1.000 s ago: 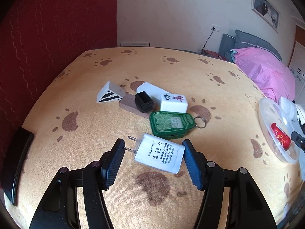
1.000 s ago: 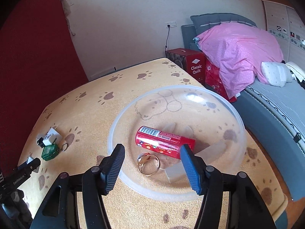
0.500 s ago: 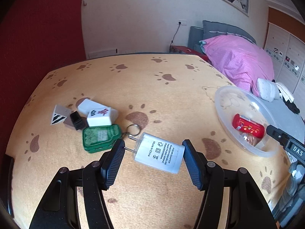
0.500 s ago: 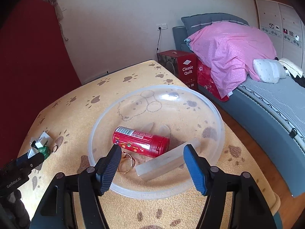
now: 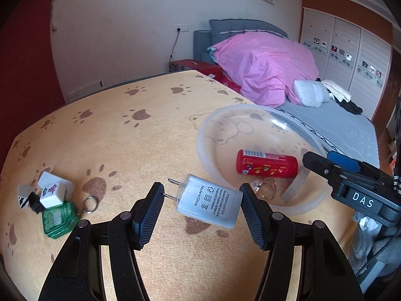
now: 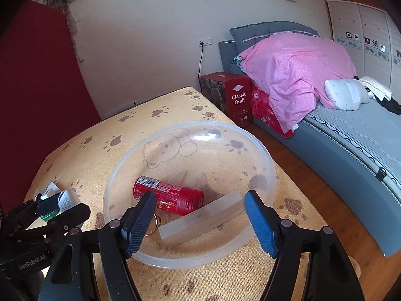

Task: Organize rigid objects
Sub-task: 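Carry the white charger into the clear bowl and release it with the left gripper, then move the left gripper back and close it on the green keychain tag, then lift the green tag with the left gripper while the right approaches the mahjong tile, then grasp the white mahjong tile with the right gripper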

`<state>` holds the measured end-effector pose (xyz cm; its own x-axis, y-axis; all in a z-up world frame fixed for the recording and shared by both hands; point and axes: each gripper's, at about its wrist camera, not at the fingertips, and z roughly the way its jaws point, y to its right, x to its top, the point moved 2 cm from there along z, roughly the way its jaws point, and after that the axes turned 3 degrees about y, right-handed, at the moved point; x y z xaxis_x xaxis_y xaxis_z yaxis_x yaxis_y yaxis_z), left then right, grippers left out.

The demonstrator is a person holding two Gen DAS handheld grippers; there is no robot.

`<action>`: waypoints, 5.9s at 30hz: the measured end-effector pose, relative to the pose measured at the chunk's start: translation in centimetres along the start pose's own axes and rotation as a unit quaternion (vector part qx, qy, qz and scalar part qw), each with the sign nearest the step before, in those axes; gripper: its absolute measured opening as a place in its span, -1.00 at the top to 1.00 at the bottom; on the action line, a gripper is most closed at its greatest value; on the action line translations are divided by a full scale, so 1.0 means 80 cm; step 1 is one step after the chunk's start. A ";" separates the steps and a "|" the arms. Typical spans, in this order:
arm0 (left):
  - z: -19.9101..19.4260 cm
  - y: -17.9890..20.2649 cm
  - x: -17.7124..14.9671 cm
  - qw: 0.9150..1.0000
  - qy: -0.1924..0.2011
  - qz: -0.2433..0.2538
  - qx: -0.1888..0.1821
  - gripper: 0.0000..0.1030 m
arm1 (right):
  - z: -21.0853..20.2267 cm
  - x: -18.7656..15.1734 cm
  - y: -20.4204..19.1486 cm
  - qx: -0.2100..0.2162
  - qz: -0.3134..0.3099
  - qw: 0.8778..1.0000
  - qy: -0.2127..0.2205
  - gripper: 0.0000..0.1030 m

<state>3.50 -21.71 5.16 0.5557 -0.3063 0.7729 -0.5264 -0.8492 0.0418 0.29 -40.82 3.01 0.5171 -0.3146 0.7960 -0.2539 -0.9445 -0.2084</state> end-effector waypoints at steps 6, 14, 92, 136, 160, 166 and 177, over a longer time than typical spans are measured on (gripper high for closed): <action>0.021 0.014 0.012 0.999 -0.010 0.007 -0.033 -0.22 | 0.003 0.000 0.005 -0.003 0.003 1.000 -0.003 -0.49; 0.034 0.036 0.018 0.998 0.000 0.038 -0.056 -0.22 | 0.010 0.001 0.011 -0.009 0.009 1.000 -0.007 -0.50; -0.002 -0.235 -0.068 0.953 -0.030 -0.231 0.194 -0.76 | 0.000 -0.037 -0.106 0.068 -0.068 0.995 -0.037 -0.69; -0.082 -0.252 -0.123 0.955 -0.012 -0.218 0.199 -0.41 | 0.022 -0.056 -0.230 0.158 -0.124 0.973 -0.111 -0.69; -0.127 -0.300 -0.154 0.938 0.021 -0.247 0.243 -0.41 | 0.087 -0.067 -0.362 0.190 -0.148 0.956 -0.167 -0.69; -0.127 -0.303 -0.158 0.936 0.021 -0.256 0.240 -0.42 | 0.102 -0.068 -0.382 0.183 -0.152 0.957 -0.166 -0.69; -0.125 -0.307 -0.161 0.935 0.019 -0.267 0.231 -0.42 | 0.113 -0.078 -0.394 0.151 -0.195 0.958 -0.147 -0.69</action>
<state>2.82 7.38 0.51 0.6317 0.2229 0.7425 0.1595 -0.9746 0.1570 12.45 -9.96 -0.55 0.7440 0.0974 0.6610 0.2305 -0.9660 -0.1171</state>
